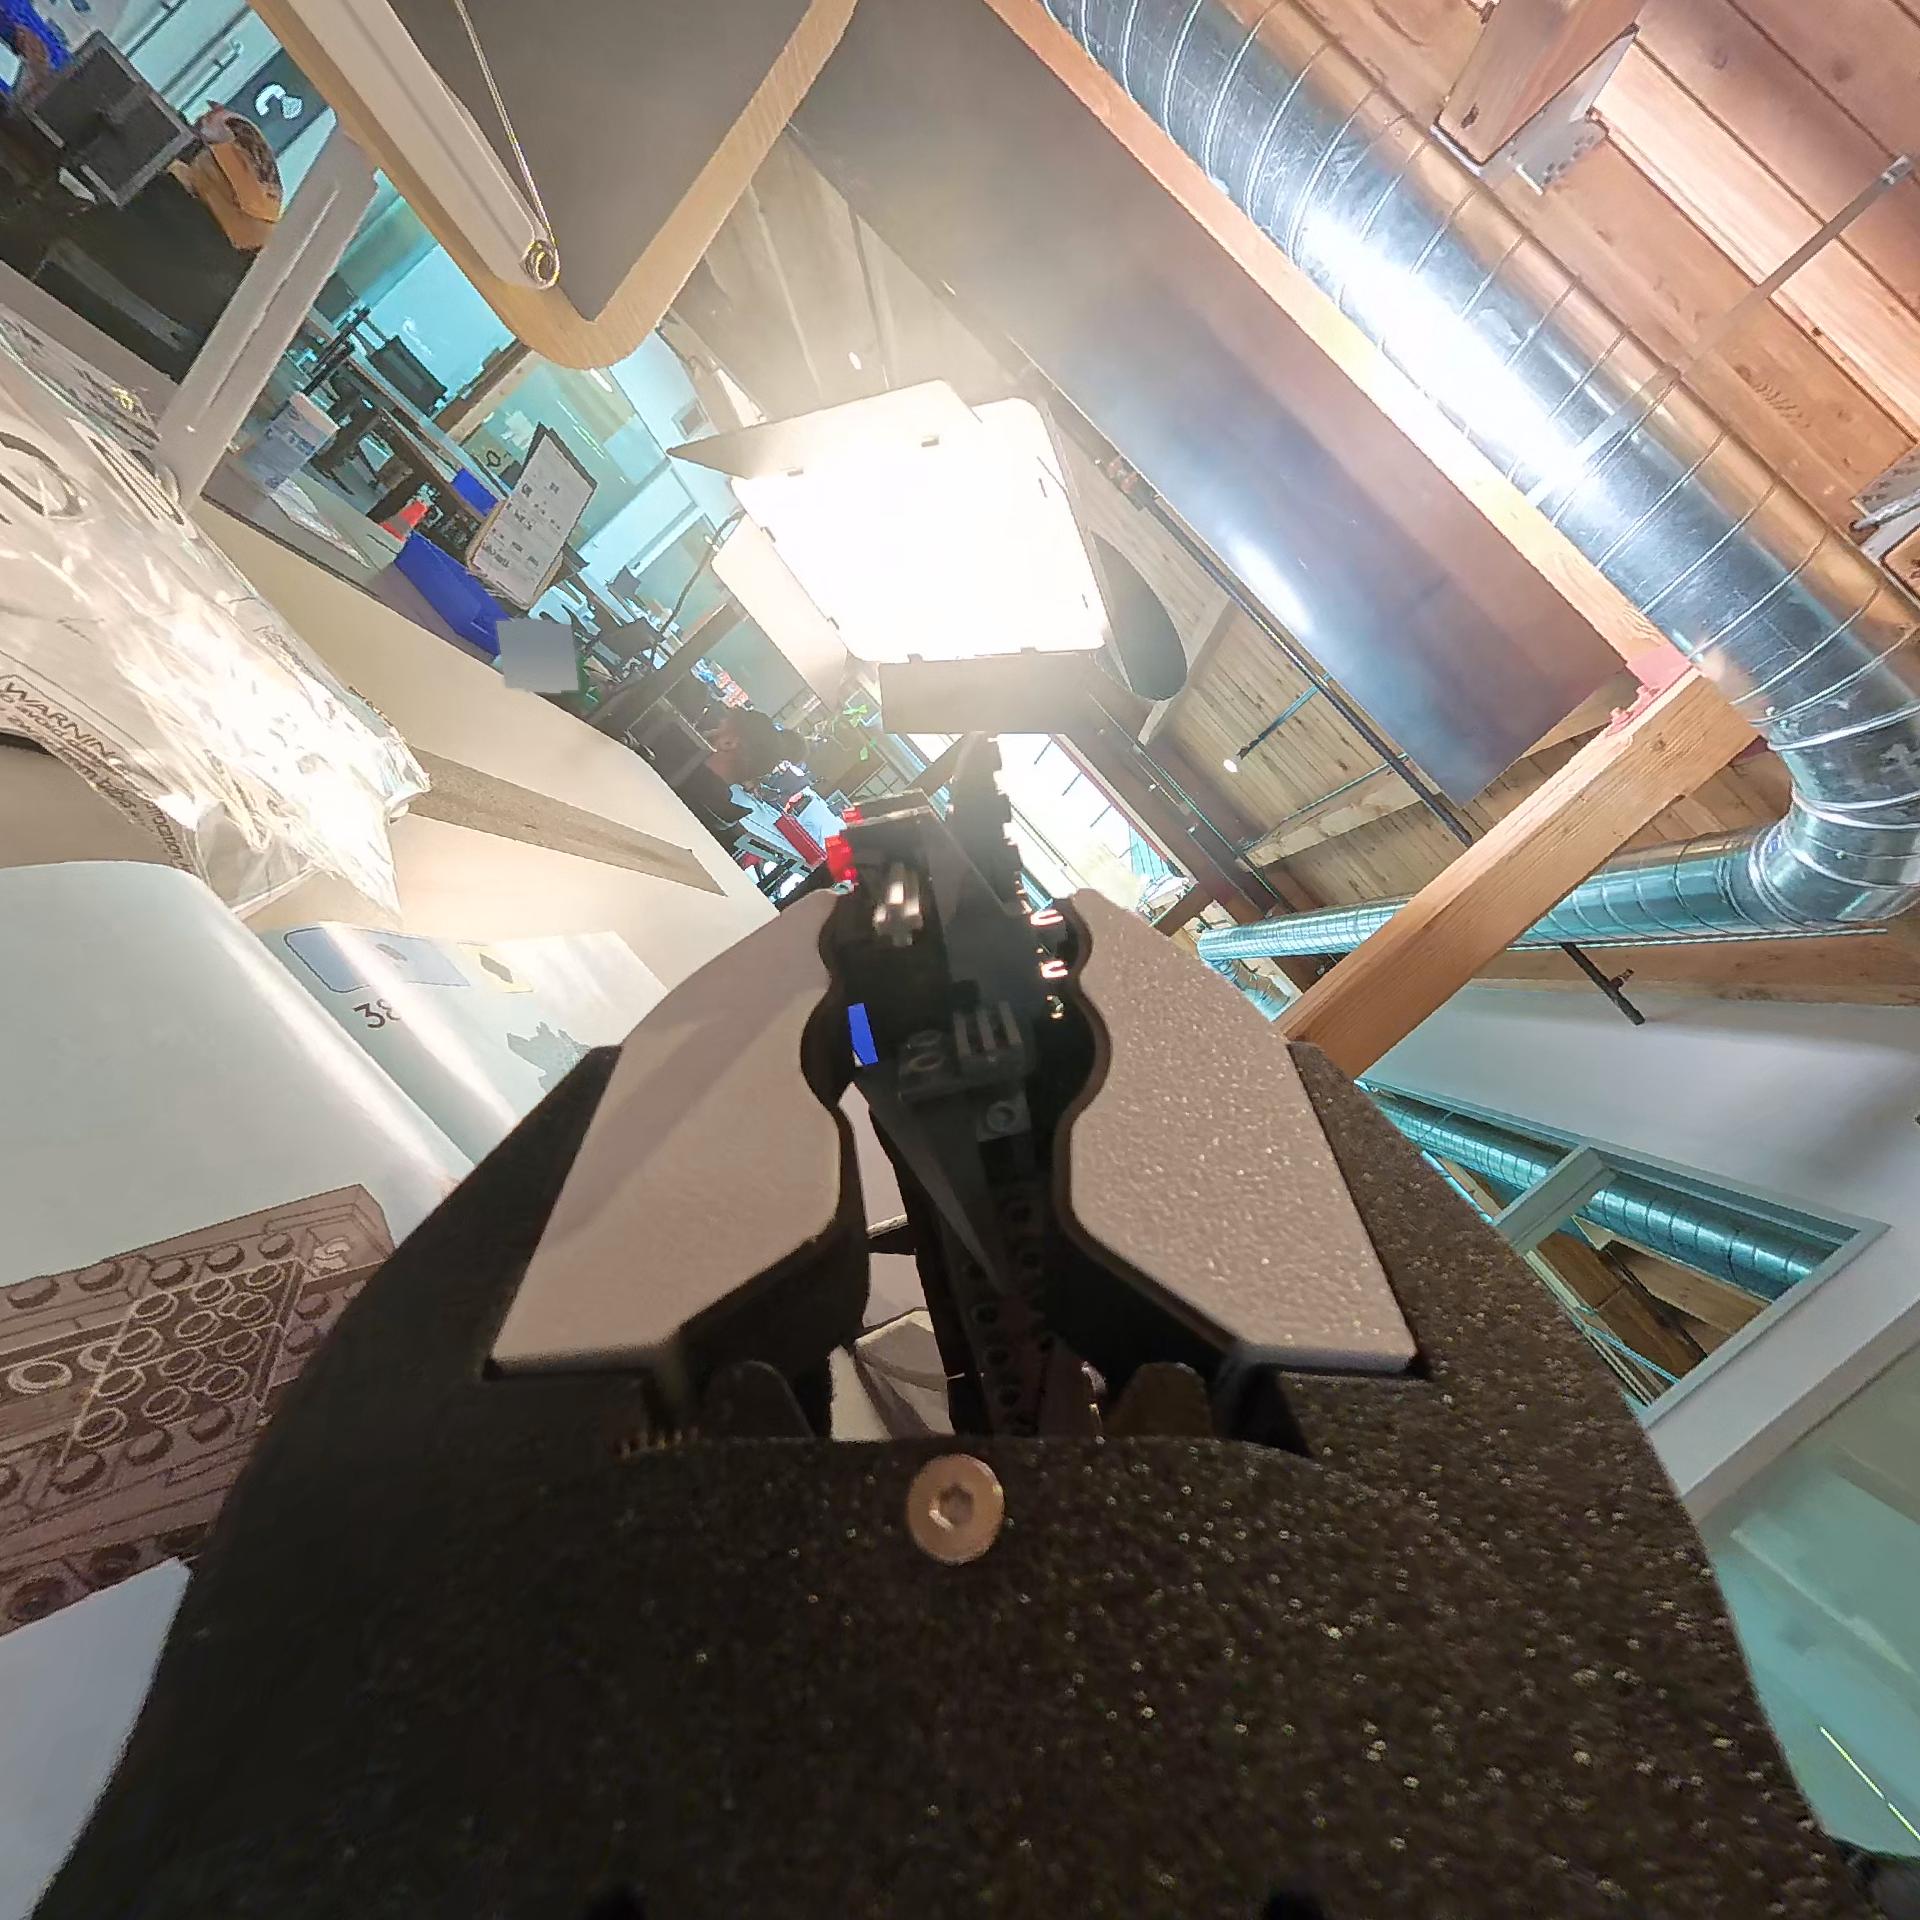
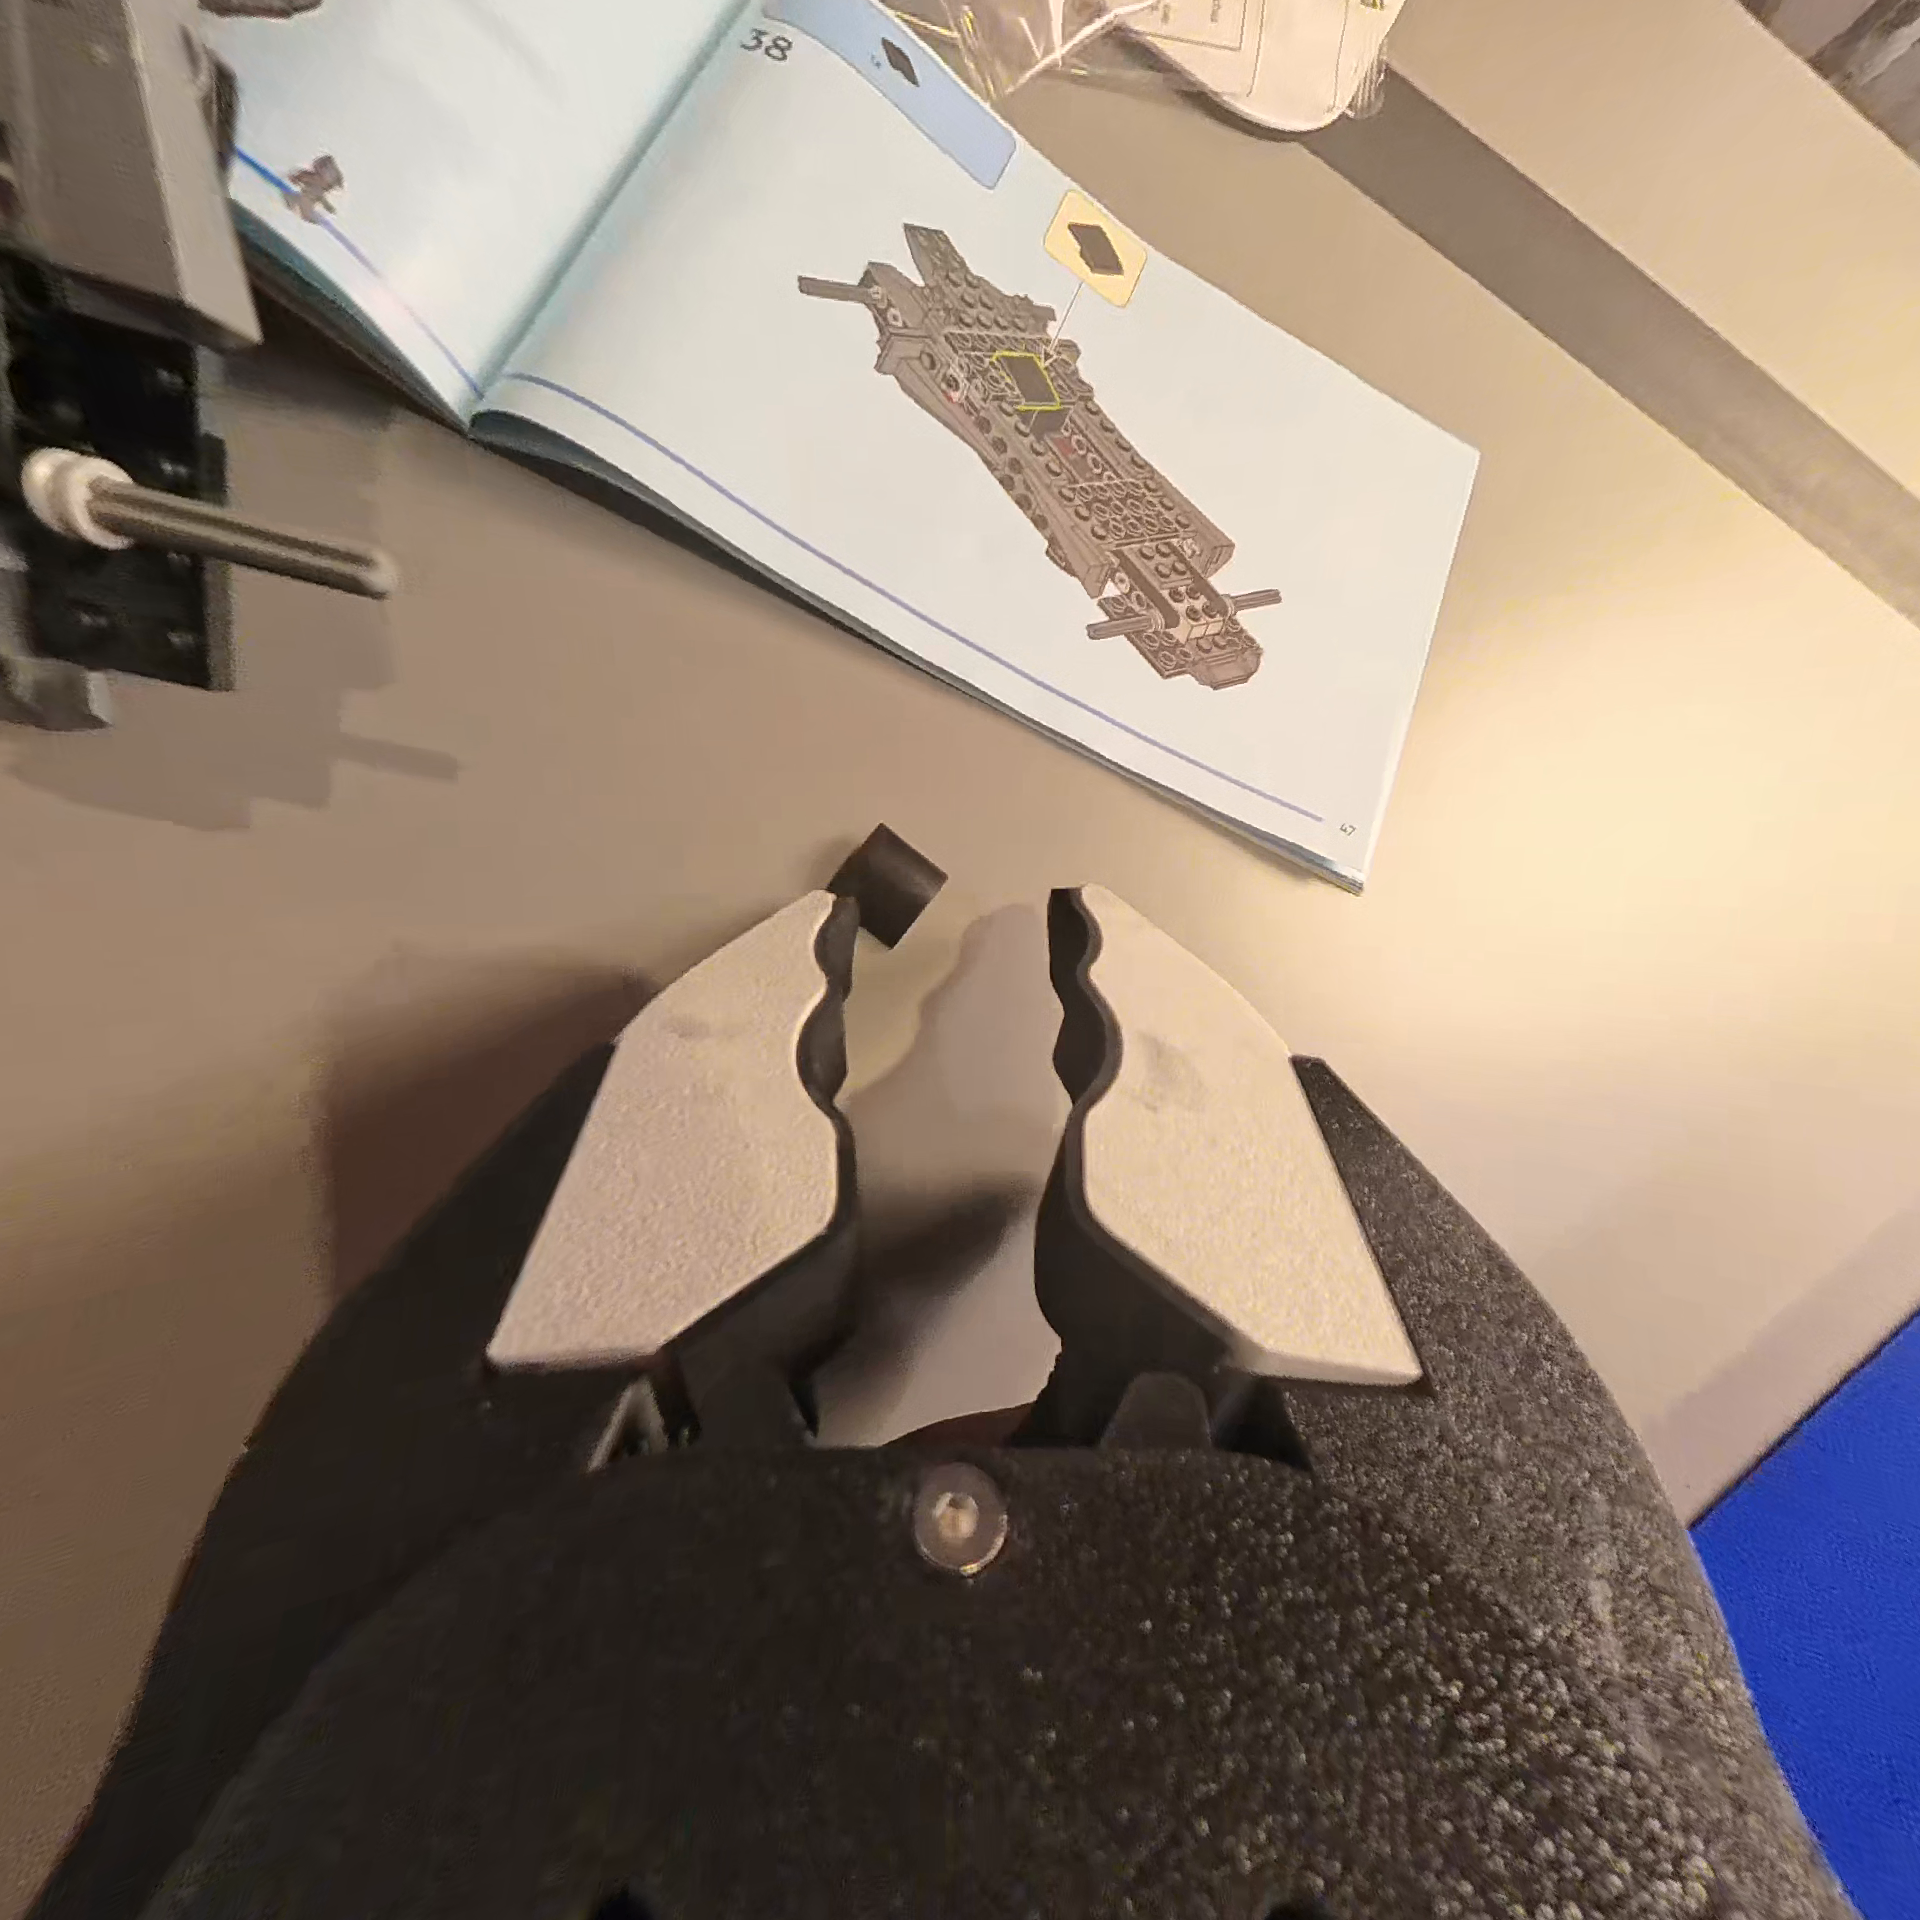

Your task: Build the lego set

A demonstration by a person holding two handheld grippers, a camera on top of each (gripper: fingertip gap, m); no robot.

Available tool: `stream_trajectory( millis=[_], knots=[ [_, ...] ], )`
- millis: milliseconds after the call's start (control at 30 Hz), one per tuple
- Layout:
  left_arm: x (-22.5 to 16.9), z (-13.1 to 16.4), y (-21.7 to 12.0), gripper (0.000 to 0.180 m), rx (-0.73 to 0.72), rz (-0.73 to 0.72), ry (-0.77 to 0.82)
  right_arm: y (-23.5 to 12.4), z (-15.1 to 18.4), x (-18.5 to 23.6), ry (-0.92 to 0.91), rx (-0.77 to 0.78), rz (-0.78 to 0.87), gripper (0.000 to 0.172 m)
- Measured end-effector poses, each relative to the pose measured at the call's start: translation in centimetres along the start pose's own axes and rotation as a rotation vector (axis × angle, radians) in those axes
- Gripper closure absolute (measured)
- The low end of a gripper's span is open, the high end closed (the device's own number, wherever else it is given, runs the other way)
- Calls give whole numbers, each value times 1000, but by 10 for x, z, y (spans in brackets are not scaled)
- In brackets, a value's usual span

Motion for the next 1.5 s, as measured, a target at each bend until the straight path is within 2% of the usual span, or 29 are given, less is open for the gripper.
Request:
stream_trajectory(
  millis=[167, 233, 333, 533, 700, 767, 900, 1133, 1500],
  knots=[
    [1, 0, 1, 144, 7, -11, -8, 1, 2, 0, 103, -19, -69, 137],
    [1, 0, 2, 144, 15, -21, -5, 2, 1, 3, 151, -22, -106, 133],
    [0, 1, 3, 144, 35, -44, -1, 2, -2, 7, 149, -5, -124, 133],
    [2, 4, 8, 144, 89, -91, -36, 6, -4, 6, 121, -12, -64, 153],
    [5, 7, 10, 144, 94, -81, -116, 4, -1, 2, 65, -11, -72, 163],
    [6, 8, 11, 144, 97, -82, -144, 2, 2, -2, 58, -8, -70, 162],
    [7, 9, 13, 144, 110, -97, -156, 0, 2, -5, 130, -31, -118, 147],
    [7, 12, 15, 144, 138, -100, -163, 9, -7, 4, 88, -26, -152, 142],
    [9, 11, 13, 144, 139, -112, -187, 21, -21, 9, 0, -23, -252, 143]
  ],
)
Point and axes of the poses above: each gripper's, where its closed fingertips meet, y out along the fingers, z out of its underside, x = y × z across the jaws, the point moved 10 cm from there along -y, back along the fingers, and after that the axes turned 10 degrees about -z, right-handed, at the moved point
